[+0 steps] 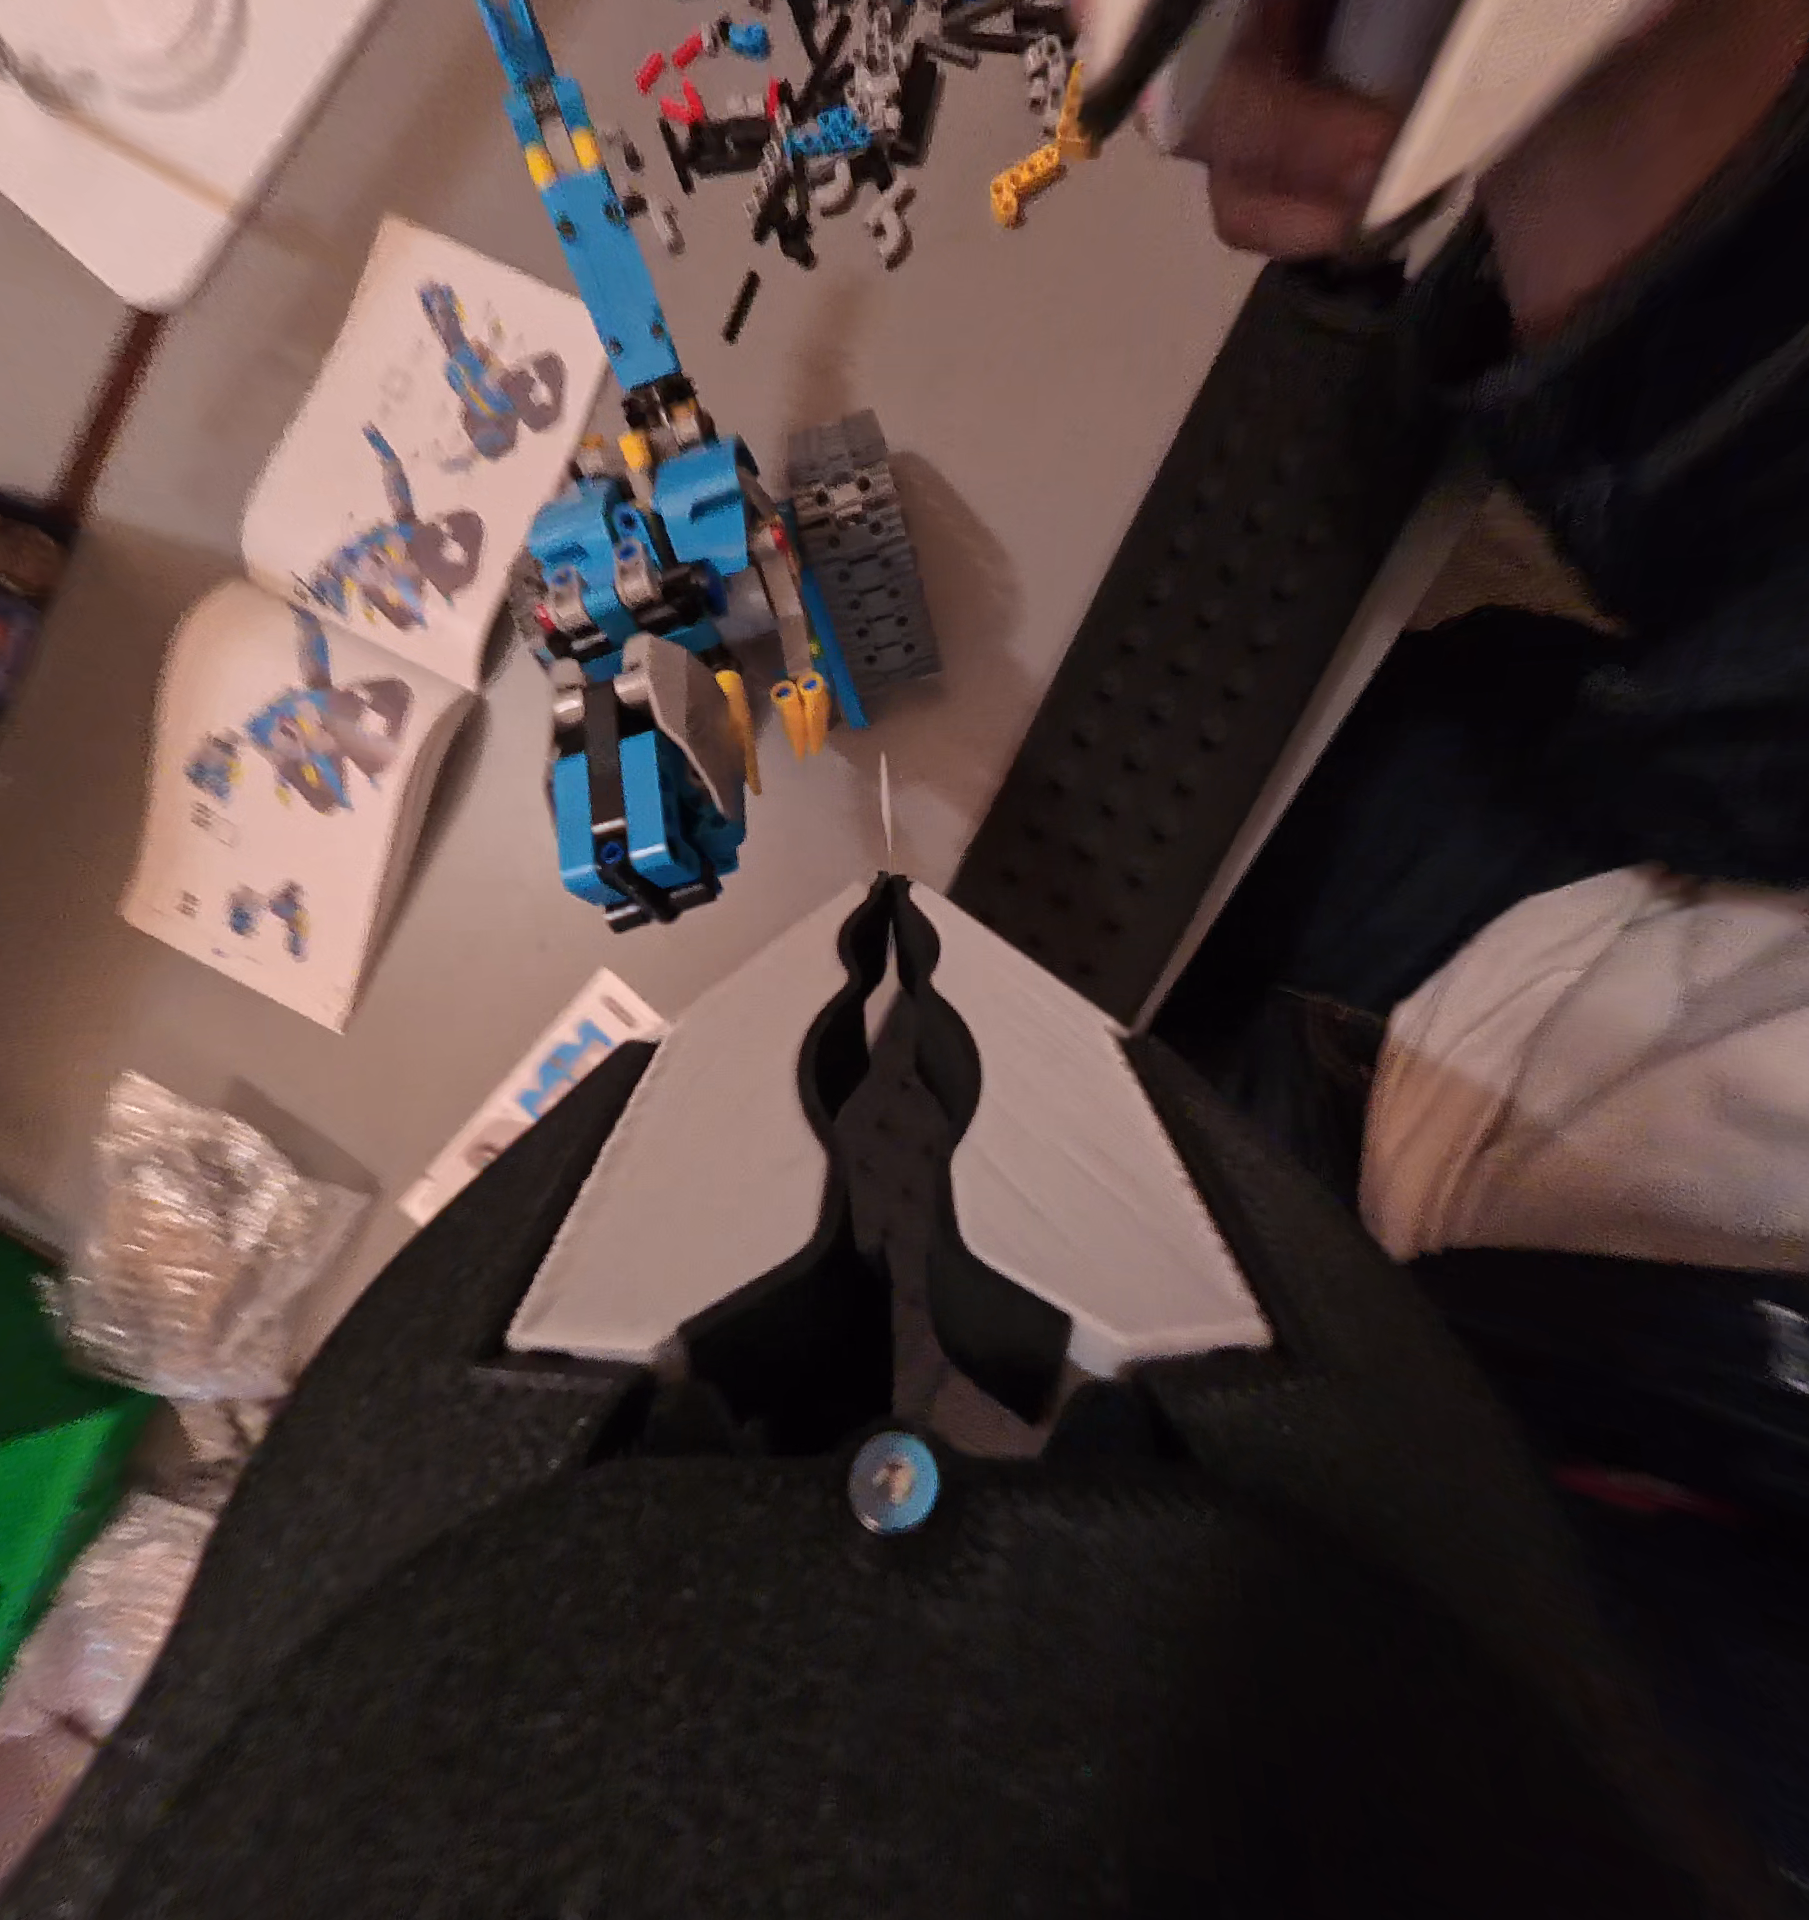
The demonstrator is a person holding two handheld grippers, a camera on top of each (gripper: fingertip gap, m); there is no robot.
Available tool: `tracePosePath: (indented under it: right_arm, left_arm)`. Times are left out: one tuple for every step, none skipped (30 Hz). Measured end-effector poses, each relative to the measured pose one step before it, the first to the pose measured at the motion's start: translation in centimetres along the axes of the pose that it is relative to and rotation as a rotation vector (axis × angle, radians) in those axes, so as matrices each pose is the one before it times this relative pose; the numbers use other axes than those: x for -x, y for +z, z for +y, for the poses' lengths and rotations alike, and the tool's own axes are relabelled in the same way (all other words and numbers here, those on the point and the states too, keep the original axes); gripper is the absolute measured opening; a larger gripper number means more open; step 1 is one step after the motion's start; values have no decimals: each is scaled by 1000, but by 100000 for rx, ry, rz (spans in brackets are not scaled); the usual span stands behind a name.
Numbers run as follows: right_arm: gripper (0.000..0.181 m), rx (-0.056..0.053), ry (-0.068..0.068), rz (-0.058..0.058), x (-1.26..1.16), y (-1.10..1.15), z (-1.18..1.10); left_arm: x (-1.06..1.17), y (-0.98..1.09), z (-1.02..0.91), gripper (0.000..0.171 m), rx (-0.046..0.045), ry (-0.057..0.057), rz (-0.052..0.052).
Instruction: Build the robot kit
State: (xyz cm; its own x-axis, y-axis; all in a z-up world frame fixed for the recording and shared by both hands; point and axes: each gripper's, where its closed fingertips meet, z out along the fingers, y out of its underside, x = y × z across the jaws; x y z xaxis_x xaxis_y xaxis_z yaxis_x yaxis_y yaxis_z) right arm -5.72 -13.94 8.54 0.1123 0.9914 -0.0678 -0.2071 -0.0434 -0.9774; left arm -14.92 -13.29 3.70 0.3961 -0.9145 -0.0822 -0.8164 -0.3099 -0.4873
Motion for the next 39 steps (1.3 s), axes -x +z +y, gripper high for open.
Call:
tracePosePath:
  right_arm:
    - [34, 9016, -769, -2514, -420, 425, 910]
    - [33, 7214, 1387, -3914, -325, 554, 895]
    - [34, 6717, 2173, -7072, 163, 639, 876]
    - [35, 4323, 1966, -5659, 75, 687, 505]
    - [36, 2868, 968, -1168, -375, 710, 249]
    - [38, 3649, -1408, -1255, -24, 706, 313]
    - [38, 4505, -3284, -490, 179, 630, 311]
    - [36, 3857, -4024, 1893, 9, 520, 201]
    - [35, 3685, -4167, 1480, 179, 494, 183]
    - [33, 4279, -4195, 1069, 376, 465, 218]
    - [30, 3986, -4635, 1190, 484, 470, 159]
    - [29, 4624, -4657, 736, 590, 528, 207]
    - [29, 6119, -4377, 836, 514, 550, 301]
    - [29, 5787, -3844, -245, 654, 478, 192]
    - [28, 5210, -2943, -823, 652, 433, 70]
    - [27, 4808, -2237, 711, 303, 395, -3]
    - [25, 3958, -1989, 51, 333, 321, -21]
    - [23, 3487, -1457, -412, 340, 300, 4]
    - [21, 3878, -1124, 959, 48, 325, 114]
    - [21, 3516, -1377, 1090, 6, 296, 142]
    - [21, 2665, -1067, -223, 182, 281, 79]
    - [20, 2205, -442, -660, 198, 265, 40]
    - [18, 1743, -361, -819, 177, 263, 21]
    - [17, 1266, -463, -511, 104, 248, -7]
    - [16, 978, -381, -57, 22, 234, -20]
    - [14, 656, -355, -1158, 182, 185, -38]
    - [13, 876, -283, -660, 123, 154, -12]
    - [13, 1008, -474, 513, -80, 110, 7]
    - [13, 543, -562, 201, -24, 42, -47]
    - [12, 236, -434, -653, 88, 14, -88]
    - [7, 84, -599, -59, -17, -11, -127]
    - [2, 5, -926, 676, -134, -33, -110]
    - [0, -258, -855, -154, -4, -50, -141]
    - [0, 146, -265, 634, -141, -30, -72]
    - [0, 636, 43, -25, -56, 12, 37]
    - [0, 515, 18, -400, 27, 4, 21]
    - [0, 70, -249, 507, -62, -27, -48]
    - [0, 14, -449, 278, -17, -56, -12]
    - [0, 129, -73, 8, -12, -84, 49]
  left_arm:
    - [35, -10, -21, 0, -2462, 5122, -3353]
    - [-117, -2, 43, 0, -2053, 5234, -2726]
    - [-246, 31, 15, 0, -2106, 4983, -2361]
    - [-175, 48, -84, 0, -2756, 4288, -3121]
    - [-224, 123, -34, 0, -2361, 3310, -2903]
    - [-332, 213, 144, 0, -1178, 2807, -2115]
    - [-301, 231, 141, 0, -1355, 2302, -2193]
    - [-296, 199, -9, 0, -2908, 605, -2075]
    - [-586, 202, 28, 0, -3296, -1256, 188]
    - [-666, 184, 152, 0, -2685, -2046, 1305]
    - [-443, 152, 249, 0, -2378, -1545, 120]
    - [-370, 122, 292, 0, -2154, -989, -217]
    - [-479, 146, 376, 0, -1428, -549, 503]
    - [-404, 156, 482, 0, -200, 262, 196]
    - [-59, 121, 406, 0, -121, 862, -2031]
    - [-28, 76, 322, 0, -112, 882, -2053]
    - [-255, 54, 311, 0, 402, 522, -113]
    - [-288, 20, 194, 0, 48, 392, 384]
    - [-148, -28, 63, 0, -682, 330, -330]
    - [-203, -12, 91, 0, -179, 167, 279]
    - [-247, 3, 122, 0, 264, 128, 564]
    - [-117, -25, 50, 0, -62, 288, -316]
    - [-94, -30, 38, 0, -90, 238, -478]
    - [-135, -38, 63, 0, 125, -64, -117]
    - [-134, -29, 87, 0, 277, -274, 15]
    - [-76, -45, 92, 0, 290, -234, -152]
    - [-79, -72, 35, 0, -87, 97, 85]
    - [-93, -95, 47, 0, 149, 198, 274]
    - [89, -140, -5, 0, 71, -16, -594]
    - [84, -153, -46, 0, -35, -59, -393]
    - [-54, -135, -41, 0, 73, 38, 463]
    - [-6, -110, -49, 0, 127, 137, 137]
    - [32, -59, -17, 0, 328, 287, -161]
    - [-7, -55, 9, 0, 497, 582, -46]
    - [48, -51, 0, 0, 266, 526, -346]
    - [2, -30, -5, 0, 157, -29, -20]
    - [-46, -23, -17, 0, -37, -369, 254]
    - [-37, -25, -71, 0, -795, -534, 57]
    - [23, -50, -150, 0, -1650, -1082, -394]
